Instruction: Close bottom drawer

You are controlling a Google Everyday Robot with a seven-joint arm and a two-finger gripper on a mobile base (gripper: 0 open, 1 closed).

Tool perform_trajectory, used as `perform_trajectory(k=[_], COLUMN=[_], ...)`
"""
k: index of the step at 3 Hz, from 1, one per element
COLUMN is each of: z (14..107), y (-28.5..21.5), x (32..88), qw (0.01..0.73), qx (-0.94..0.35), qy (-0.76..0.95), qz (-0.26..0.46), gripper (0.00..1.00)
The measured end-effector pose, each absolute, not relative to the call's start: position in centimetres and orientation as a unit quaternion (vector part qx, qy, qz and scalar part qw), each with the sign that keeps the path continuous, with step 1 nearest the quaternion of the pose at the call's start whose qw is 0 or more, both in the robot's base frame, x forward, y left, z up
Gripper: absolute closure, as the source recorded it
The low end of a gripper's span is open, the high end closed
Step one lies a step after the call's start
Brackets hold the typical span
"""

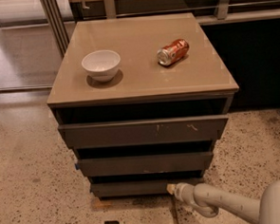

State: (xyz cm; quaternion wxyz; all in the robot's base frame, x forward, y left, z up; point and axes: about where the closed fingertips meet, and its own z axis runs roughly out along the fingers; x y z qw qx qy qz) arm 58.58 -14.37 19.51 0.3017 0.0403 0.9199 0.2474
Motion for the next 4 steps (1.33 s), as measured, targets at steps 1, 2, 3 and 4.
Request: perform_trajectory(k=[1, 2, 3, 4], z=[19.9, 20.4, 21.2, 21.5], y=[-14.5, -14.6, -14.8, -14.7], x=[58.9, 59.0, 59.0, 58.6], qw=[0.311, 0.329, 0.357, 0.355], qx=[0.033, 0.032, 0.043, 0.041], qy=[0.92, 0.918, 0.91, 0.912], qz=[0.236, 0.222, 0.206, 0.203], gripper=[1.0, 1.0, 1.0, 1.0])
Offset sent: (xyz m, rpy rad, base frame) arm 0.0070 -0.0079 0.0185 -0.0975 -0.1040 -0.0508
